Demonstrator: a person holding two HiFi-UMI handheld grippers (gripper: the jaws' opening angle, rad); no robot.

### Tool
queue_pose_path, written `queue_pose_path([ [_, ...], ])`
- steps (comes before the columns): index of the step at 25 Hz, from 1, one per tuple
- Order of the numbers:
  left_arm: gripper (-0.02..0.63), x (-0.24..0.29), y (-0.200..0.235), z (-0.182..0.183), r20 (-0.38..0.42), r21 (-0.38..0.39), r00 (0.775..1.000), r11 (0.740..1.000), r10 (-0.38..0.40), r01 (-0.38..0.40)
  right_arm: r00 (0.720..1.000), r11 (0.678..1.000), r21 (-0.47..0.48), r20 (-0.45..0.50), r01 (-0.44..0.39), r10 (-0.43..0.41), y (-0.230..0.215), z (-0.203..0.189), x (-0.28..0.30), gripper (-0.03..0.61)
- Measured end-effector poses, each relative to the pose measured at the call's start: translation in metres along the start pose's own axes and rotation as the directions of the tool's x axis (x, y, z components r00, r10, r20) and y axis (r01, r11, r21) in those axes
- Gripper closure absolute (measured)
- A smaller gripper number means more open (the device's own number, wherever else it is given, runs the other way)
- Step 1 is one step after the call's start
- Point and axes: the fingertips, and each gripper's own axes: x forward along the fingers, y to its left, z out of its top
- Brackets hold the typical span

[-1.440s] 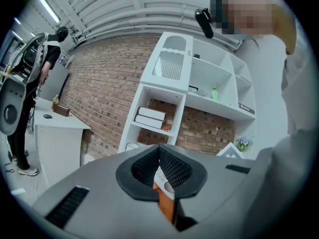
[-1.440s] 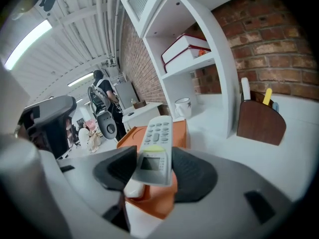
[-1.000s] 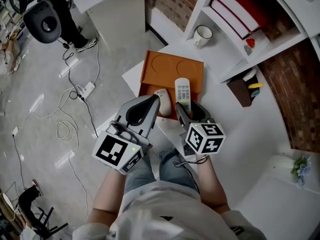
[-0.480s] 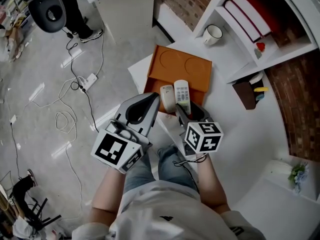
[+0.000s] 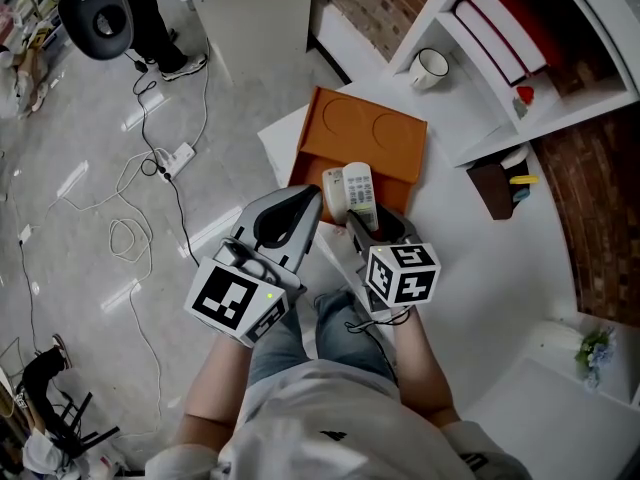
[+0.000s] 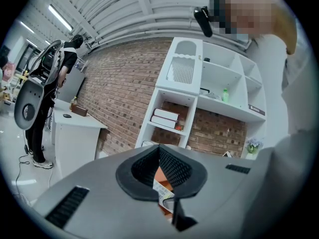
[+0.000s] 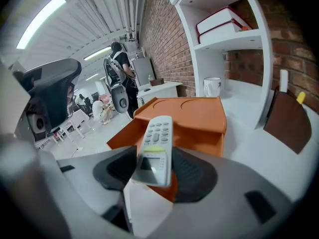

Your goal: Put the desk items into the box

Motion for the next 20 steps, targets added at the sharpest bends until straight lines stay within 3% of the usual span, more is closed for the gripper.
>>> queue_pose_path([
  [10,0.601,0.0001,-0.0007,0.0009,0.005,-0.001,1.000,1.000,-0.006,0.006,0.998,0.999,-0.026,-0.050,-0.033,0.032,0.0044,-0.0054,0.0013,0.348],
  [20,0.601,-0.0022,-0.0009,0.0033,0.007,0.003,1.000,1.000,-0.004,0.004,0.999,0.998,-0.060,-0.049,-0.004,0.001,0.0042,-0.0043,0.0007,0.347],
])
